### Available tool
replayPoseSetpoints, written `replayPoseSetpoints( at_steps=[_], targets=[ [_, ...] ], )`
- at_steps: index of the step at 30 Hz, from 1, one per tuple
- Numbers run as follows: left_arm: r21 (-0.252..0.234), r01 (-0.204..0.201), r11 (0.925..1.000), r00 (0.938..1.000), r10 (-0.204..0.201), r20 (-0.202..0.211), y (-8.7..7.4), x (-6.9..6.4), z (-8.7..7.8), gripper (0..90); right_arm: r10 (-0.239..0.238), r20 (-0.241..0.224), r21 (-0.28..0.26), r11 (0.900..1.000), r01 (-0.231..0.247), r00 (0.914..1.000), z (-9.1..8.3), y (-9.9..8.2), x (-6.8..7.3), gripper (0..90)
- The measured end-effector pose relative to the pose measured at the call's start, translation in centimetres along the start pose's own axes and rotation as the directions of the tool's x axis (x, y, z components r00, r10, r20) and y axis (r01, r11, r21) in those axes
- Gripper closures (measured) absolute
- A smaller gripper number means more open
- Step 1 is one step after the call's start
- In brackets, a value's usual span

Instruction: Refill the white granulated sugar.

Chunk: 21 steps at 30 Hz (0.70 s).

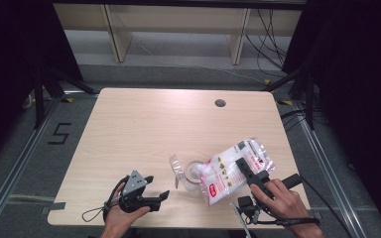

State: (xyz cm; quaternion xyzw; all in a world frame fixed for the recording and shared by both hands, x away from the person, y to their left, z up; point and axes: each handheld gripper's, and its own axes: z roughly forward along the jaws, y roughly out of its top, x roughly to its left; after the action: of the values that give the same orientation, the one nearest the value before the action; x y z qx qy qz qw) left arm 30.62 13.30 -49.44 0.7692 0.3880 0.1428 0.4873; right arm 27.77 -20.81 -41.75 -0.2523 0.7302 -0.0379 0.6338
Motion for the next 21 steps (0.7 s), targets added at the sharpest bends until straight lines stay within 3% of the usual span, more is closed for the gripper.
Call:
replayPoseSetpoints(
  at_steps=[2, 4, 5, 8, 16, 19, 21],
  targets=[
    [-0.001, 0.001, 1.0, 1.0, -0.001, 0.0, 0.0, 0.02, -0.01, 22.7, -0.019, 0.004, -0.009, 0.9998, 0.019, 0.9998, 0.08, -0.05, -0.12, 71.7],
    [-0.002, 0.003, 1.0, 1.0, -0.003, 0.001, 0.0, 0.02, -0.02, 22.7, -0.01, 0.0, -0.005, 0.9999, 0.01, 1.0, 0.06, -0.01, -0.05, 71.8],
    [-0.002, 0.003, 1.0, 1.0, -0.003, 0.001, 0.0, 0.02, -0.02, 22.7, -0.04, 0.011, -0.015, 0.9991, 0.04, 0.9991, 0.1, 0.01, -0.28, 71.8],
    [0.007, -0.005, 1.0, 1.0, 0.005, -0.002, 0.02, 0.01, -0.12, 22.8, -0.029, 0.001, -0.002, 0.9996, 0.029, 0.9996, 0.03, 0.05, -0.21, 71.9],
    [0.007, -0.003, 1.0, 1.0, 0.003, 0.0, 0.05, 0.02, -0.11, 22.8, -0.052, 0.013, -0.015, 0.9985, 0.052, 0.9986, 0.1, 0.02, -0.35, 72.1],
    [0.009, -0.004, 1.0, 1.0, 0.004, 0.0, 0.05, 0.02, -0.13, 22.8, -0.024, 0.008, -0.004, 0.9997, 0.024, 0.9997, 0.02, 0.08, -0.22, 72.1],
    [0.009, -0.005, 0.9999, 1.0, 0.005, 0.002, 0.05, 0.01, -0.12, 22.8, -0.053, 0.012, -0.015, 0.9985, 0.053, 0.9985, 0.07, 0.0, -0.41, 72.2]
  ],
)
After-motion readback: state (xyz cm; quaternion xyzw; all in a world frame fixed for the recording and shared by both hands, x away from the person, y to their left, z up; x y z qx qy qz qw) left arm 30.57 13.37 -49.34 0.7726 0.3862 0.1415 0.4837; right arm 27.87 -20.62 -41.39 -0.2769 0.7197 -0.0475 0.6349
